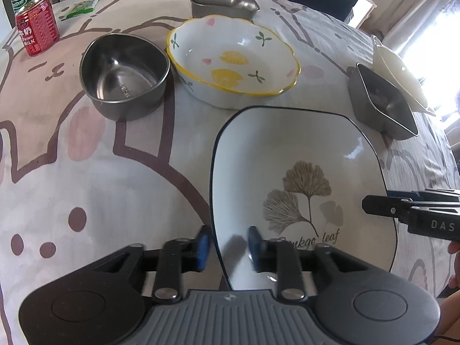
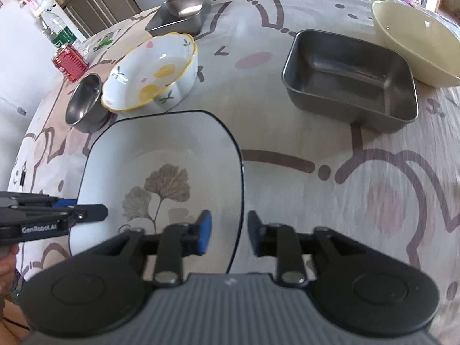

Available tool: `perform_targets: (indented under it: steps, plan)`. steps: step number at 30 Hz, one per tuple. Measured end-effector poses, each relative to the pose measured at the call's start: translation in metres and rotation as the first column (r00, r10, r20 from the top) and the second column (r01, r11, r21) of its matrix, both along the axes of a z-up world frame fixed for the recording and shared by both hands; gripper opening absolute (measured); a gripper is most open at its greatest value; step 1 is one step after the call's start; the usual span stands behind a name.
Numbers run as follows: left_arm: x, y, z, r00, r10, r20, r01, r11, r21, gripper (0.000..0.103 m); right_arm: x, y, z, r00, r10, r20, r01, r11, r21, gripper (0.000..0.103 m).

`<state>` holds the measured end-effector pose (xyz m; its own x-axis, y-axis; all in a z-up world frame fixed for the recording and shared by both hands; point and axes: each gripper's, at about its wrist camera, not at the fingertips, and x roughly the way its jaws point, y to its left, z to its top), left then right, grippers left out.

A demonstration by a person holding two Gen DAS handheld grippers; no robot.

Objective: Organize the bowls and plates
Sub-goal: 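Open the left tool to release the white plate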

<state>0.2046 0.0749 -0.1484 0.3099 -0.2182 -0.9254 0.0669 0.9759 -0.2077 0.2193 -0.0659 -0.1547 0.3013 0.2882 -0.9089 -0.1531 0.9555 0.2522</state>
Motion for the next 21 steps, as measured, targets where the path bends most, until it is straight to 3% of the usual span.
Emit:
perform_targets:
  steps: [2, 6, 16, 21]
  plan:
    - [-0.002, 0.0, 0.001, 1.0, -0.001, 0.003, 0.001, 1.0, 0.004, 0.053, -0.003, 0.0, 0.002, 1.0, 0.004, 0.017, -0.004, 1.0, -0.008, 0.057]
    - [-0.009, -0.001, 0.005, 1.0, -0.002, 0.022, 0.002, 1.0, 0.014, 0.082, -0.009, -0.003, 0.008, 0.999, 0.013, 0.053, -0.013, 1.0, -0.008, 0.069]
    - [-0.029, -0.003, 0.021, 0.996, -0.006, 0.084, 0.002, 0.999, 0.053, 0.102, -0.027, -0.014, 0.017, 0.994, 0.01, 0.112, -0.012, 1.0, 0.011, 0.103]
    - [-0.035, -0.003, 0.032, 0.994, 0.012, 0.11, -0.016, 0.999, 0.036, 0.103, -0.039, -0.019, 0.027, 0.986, 0.014, 0.164, -0.016, 1.0, 0.011, 0.103]
